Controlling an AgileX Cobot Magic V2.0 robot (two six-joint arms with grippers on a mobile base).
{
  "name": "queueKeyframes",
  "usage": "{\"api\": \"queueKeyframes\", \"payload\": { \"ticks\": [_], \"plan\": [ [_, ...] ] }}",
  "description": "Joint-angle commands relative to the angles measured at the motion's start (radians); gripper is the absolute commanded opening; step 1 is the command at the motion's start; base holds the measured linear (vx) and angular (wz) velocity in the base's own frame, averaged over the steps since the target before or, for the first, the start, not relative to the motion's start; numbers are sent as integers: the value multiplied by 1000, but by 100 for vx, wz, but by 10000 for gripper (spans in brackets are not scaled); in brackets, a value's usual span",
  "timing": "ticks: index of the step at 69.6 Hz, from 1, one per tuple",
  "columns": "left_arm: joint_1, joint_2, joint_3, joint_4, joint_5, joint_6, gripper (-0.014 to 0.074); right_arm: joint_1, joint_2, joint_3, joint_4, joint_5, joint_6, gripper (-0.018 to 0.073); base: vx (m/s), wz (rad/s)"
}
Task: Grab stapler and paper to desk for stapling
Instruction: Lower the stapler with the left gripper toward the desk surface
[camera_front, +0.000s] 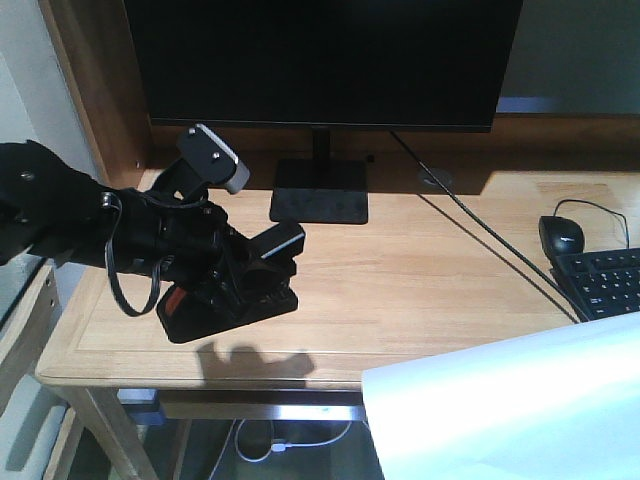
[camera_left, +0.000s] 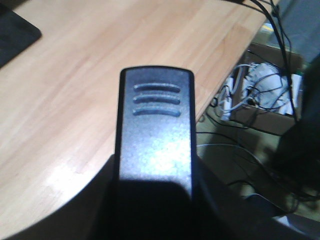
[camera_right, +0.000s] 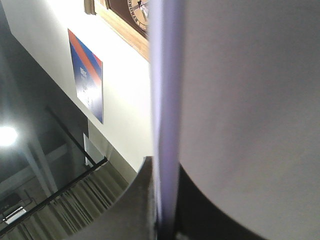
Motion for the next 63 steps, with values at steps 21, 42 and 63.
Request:
{"api": "queueKeyframes", "payload": {
  "ticks": [21,42,63],
  "plan": [
    [245,109,-46,-633,245,629,-6,2,12,5,4,-53,-15,-10,0,0],
    [310,323,-268,-716,371,715,-6,2,12,5,4,-53,-15,-10,0,0],
    [325,605,-570,-690,551,802,-6,2,12,5,4,-53,-15,-10,0,0]
  ]
}}
